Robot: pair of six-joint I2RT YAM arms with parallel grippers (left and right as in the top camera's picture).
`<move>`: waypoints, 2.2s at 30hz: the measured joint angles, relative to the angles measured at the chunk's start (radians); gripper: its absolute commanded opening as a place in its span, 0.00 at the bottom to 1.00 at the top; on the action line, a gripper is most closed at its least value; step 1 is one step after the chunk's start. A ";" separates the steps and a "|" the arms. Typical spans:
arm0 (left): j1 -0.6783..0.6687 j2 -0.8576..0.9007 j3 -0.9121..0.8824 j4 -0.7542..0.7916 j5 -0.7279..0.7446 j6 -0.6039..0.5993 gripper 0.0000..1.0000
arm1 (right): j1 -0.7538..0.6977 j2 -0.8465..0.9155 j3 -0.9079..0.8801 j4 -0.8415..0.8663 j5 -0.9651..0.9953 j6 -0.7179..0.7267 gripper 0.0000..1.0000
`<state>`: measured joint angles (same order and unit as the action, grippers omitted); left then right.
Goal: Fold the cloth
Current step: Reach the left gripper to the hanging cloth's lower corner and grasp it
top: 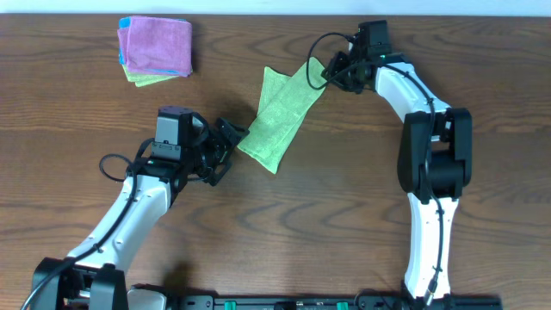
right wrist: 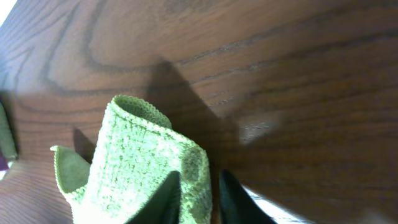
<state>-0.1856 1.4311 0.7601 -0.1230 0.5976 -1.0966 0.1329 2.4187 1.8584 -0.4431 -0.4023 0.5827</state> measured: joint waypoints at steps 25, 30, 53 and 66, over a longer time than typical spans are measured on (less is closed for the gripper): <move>-0.138 0.263 0.004 0.375 -0.067 -0.103 0.95 | 0.004 0.017 0.001 -0.013 -0.024 -0.039 0.01; -0.138 0.265 0.004 0.378 -0.073 -0.103 0.95 | 0.004 0.017 0.001 -0.013 -0.025 -0.040 0.01; -0.211 0.297 0.004 0.414 -0.164 -0.101 0.35 | 0.004 0.017 0.003 -0.024 -0.029 -0.061 0.01; -0.189 0.297 0.007 0.396 -0.184 -0.058 0.06 | 0.000 0.016 0.008 -0.053 -0.035 -0.079 0.01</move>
<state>-0.3744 1.7283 0.7673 0.2729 0.4137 -1.1542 0.1326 2.4351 1.8660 -0.4965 -0.4377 0.5034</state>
